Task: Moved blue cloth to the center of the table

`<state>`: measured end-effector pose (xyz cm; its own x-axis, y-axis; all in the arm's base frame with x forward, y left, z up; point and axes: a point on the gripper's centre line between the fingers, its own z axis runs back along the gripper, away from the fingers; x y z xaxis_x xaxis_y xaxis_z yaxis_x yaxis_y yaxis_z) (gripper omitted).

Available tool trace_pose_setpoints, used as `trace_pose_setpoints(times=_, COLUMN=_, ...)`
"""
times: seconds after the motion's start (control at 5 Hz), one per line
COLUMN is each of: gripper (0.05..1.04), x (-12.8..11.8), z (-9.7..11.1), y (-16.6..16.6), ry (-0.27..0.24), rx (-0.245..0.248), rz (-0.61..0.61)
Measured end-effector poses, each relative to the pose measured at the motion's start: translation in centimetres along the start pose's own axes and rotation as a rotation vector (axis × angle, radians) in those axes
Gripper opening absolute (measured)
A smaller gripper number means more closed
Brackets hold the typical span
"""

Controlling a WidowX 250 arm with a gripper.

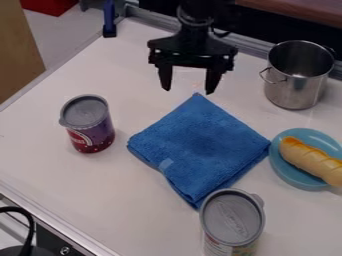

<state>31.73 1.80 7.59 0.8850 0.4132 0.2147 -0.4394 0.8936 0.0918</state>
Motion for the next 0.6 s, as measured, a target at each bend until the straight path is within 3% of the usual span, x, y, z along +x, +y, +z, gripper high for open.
trace_pose_setpoints(times=0.2, gripper=1.000, x=1.9, z=0.0, y=1.1, ry=-0.086, rx=0.036, rz=-0.154)
trace_pose_setpoints(times=0.4, gripper=1.000, x=4.4, z=-1.1, y=2.8, ry=-0.150, rx=0.069, rz=-0.229)
trace_pose_setpoints(times=0.6, gripper=1.000, x=7.6, z=-2.1, y=4.7, ry=-0.171, rx=0.063, rz=-0.241)
